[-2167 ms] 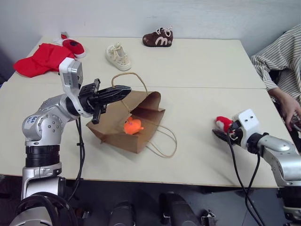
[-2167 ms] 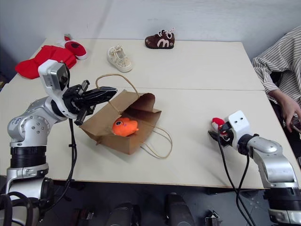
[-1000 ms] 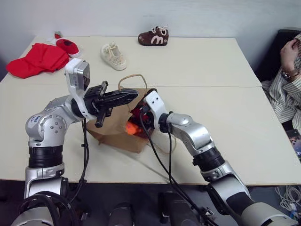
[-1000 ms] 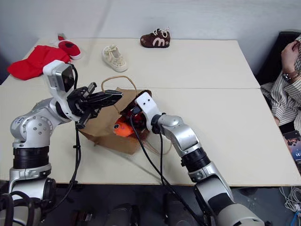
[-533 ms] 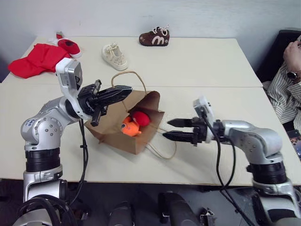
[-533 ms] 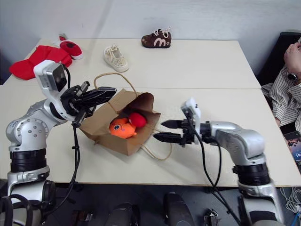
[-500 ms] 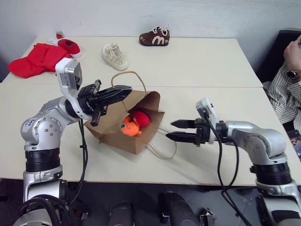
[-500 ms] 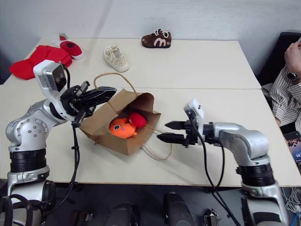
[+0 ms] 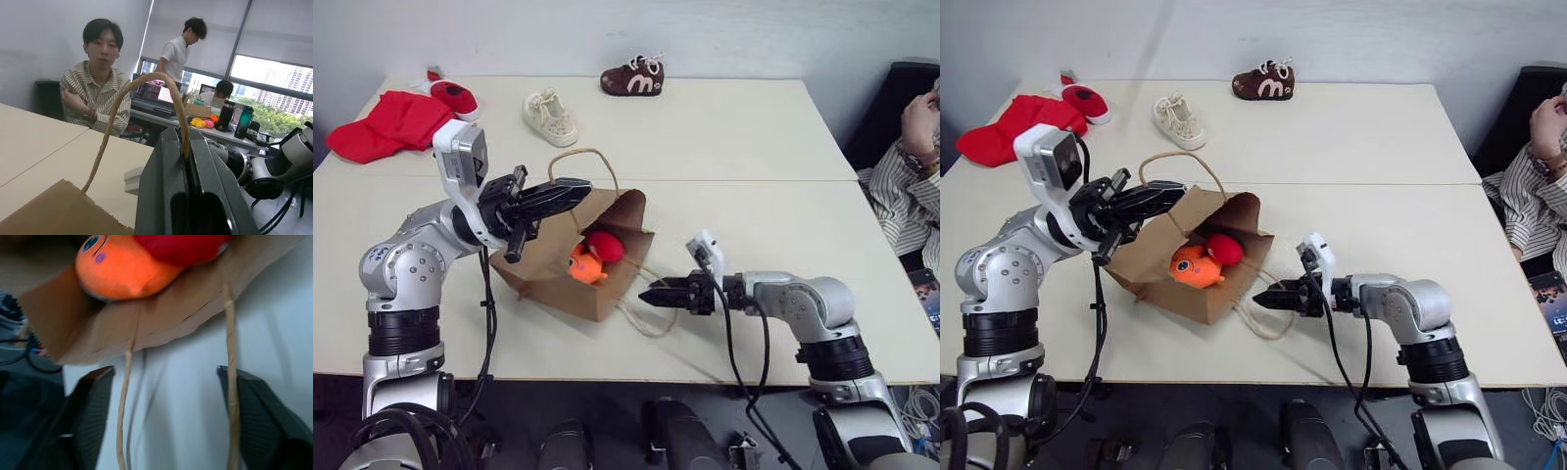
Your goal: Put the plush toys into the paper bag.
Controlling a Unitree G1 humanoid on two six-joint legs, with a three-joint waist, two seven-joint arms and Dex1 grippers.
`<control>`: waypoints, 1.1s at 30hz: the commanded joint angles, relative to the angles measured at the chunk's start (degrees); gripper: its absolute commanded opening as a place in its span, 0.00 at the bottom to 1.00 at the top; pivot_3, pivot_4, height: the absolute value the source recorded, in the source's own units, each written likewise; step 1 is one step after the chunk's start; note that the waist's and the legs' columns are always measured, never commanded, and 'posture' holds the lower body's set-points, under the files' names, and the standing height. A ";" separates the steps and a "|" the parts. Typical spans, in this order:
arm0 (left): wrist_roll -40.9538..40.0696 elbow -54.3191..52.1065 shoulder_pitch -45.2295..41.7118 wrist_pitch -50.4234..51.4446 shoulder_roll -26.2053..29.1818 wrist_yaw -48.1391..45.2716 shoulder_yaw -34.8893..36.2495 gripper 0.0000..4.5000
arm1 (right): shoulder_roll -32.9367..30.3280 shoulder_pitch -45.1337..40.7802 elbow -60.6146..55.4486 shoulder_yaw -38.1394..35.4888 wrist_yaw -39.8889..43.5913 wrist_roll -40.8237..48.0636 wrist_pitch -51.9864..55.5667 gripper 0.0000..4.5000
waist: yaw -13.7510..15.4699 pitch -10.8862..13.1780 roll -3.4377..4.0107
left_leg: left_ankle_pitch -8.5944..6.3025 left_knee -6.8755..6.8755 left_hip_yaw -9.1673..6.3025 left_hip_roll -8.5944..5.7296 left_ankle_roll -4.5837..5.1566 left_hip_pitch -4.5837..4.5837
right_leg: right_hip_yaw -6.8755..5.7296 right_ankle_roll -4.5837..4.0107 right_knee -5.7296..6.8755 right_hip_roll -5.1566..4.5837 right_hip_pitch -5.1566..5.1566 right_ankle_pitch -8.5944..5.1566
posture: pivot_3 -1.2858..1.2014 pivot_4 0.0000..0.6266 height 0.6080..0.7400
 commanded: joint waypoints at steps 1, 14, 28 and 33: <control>-0.94 -1.29 -0.16 -1.21 -0.20 0.22 0.94 0.00 | 1.77 0.24 -3.55 -6.92 0.01 8.28 4.47 0.47 | 0.24 0.00 0.00 | 0.00 0.00 -0.01 -0.01 0.01 -0.01 | -0.01 0.00 -0.01 -0.02 0.00 0.00 | 0.52 0.24 1.00; 4.62 6.78 -4.77 -11.11 -1.52 5.86 3.53 0.00 | 5.36 -12.58 -3.11 -27.32 -20.18 34.32 9.66 0.00 | 0.73 0.00 0.01 | -0.01 -0.01 -0.02 -0.01 0.01 0.00 | -0.03 0.01 -0.01 -0.01 -0.01 0.00 | 0.52 0.24 1.00; 10.00 9.99 -5.07 -16.13 -2.35 7.44 1.21 0.28 | 7.94 -10.65 -1.72 -25.26 -27.48 39.77 5.02 0.30 | 0.38 0.01 0.02 | -0.01 -0.04 -0.03 0.01 0.03 -0.13 | -0.07 0.02 0.00 -0.03 -0.05 0.01 | 0.52 0.24 1.00; 9.54 9.11 -2.76 -13.84 3.84 5.77 3.95 0.63 | -2.76 -9.59 -0.17 -28.15 -24.35 50.58 9.54 0.69 | 0.31 0.02 0.04 | -0.02 -0.05 -0.04 0.01 0.04 -0.13 | -0.08 0.02 -0.10 -0.03 -0.05 0.01 | 0.52 0.24 1.00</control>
